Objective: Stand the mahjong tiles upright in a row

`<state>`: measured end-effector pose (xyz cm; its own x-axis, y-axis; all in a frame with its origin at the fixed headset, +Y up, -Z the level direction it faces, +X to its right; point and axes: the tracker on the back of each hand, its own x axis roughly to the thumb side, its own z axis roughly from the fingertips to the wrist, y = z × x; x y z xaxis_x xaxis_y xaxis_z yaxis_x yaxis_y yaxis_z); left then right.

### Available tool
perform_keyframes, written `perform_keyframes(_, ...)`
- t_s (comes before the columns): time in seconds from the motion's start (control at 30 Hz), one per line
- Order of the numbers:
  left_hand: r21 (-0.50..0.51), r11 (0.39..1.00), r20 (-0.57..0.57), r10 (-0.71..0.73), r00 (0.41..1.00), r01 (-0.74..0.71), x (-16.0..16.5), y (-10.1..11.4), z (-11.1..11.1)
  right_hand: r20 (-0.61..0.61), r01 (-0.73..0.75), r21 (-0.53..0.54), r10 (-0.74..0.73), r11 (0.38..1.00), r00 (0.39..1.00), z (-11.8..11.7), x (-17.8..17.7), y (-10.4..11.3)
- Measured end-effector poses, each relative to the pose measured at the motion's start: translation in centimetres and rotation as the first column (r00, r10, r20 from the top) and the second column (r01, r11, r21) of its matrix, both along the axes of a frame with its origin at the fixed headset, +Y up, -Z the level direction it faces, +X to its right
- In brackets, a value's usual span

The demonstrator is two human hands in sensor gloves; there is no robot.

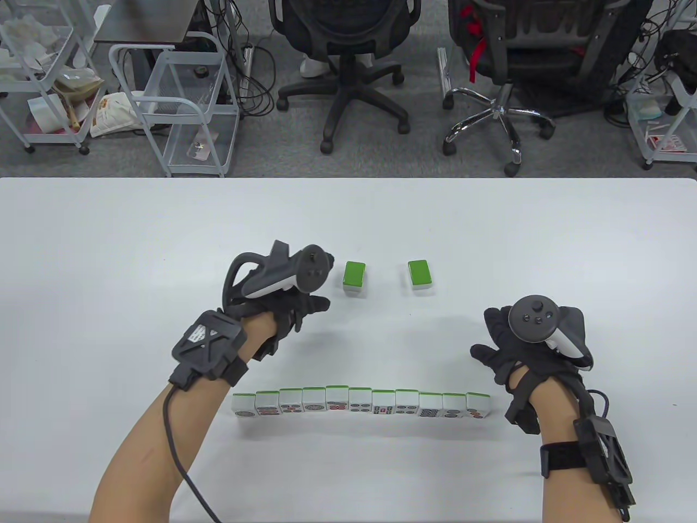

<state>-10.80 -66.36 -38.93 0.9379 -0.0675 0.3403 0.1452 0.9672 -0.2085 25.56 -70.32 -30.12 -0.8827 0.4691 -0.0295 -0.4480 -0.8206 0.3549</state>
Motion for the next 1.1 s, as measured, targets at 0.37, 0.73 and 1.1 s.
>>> perform_keyframes(0.37, -0.049, 0.988, -0.065, -0.152, 0.986, 0.149, 5.8, -6.2, -5.9, -0.014, -0.008, 0.009, 0.008, 1.000, 1.000, 0.1, -0.2, 0.2)
perform_keyframes(0.73, 0.013, 0.979, -0.061, -0.202, 0.977, 0.203, 7.3, -9.0, -7.2, -0.012, -0.012, 0.001, 0.012, 1.000, 1.000, 0.0, 0.2, 0.3)
perform_keyframes(1.1, -0.171, 0.983, 0.014, -0.061, 0.998, 0.063, 2.1, -5.7, -3.6, -0.021, -0.003, 0.014, 0.004, 1.000, 1.000, 0.0, 0.1, 0.4)
